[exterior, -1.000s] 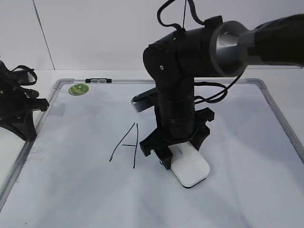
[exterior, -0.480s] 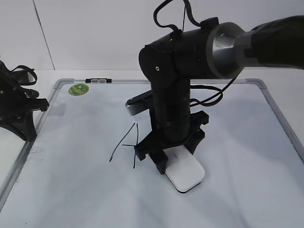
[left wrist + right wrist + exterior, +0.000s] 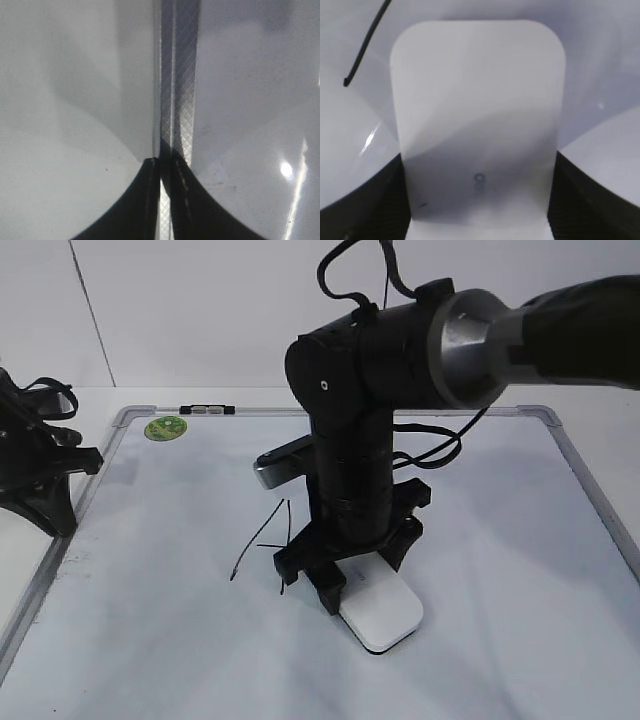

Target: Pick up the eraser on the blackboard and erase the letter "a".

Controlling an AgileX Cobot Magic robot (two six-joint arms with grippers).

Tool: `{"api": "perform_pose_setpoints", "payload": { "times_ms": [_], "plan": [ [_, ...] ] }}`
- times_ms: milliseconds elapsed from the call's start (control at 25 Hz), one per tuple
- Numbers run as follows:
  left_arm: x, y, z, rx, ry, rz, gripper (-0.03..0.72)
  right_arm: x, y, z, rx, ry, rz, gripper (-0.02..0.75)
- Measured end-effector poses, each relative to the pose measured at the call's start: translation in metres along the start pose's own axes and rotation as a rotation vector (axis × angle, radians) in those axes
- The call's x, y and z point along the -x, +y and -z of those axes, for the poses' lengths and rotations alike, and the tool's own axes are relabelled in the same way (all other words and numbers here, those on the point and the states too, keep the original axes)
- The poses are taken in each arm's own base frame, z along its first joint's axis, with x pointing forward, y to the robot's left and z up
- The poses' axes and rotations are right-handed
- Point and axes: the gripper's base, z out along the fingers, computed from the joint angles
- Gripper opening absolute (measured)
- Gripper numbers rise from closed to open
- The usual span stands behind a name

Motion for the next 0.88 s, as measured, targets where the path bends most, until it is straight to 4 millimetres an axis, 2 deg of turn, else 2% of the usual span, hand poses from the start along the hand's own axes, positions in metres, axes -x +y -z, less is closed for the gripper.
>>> {"api": "perform_pose_setpoints", "payload": {
  "times_ms": [160,320,520,880],
  "plan": [
    [0.000,0.000,0.000,0.000,0.000,0.000,0.039,0.006,0.005,0.005,0.022,-0.021,0.003,0.564],
    [0.000,0.000,0.000,0.000,0.000,0.000,0.039,0.014,0.006,0.023,0.017,-0.087,0.006,0.564],
    [0.000,0.000,0.000,0.002,0.000,-0.001,0.039,0.020,-0.006,0.043,-0.097,-0.172,-0.027,0.564],
    [0.000,0.000,0.000,0.002,0.000,-0.001,0.039,0.022,-0.028,0.051,-0.253,-0.224,-0.133,0.564]
  ]
}}
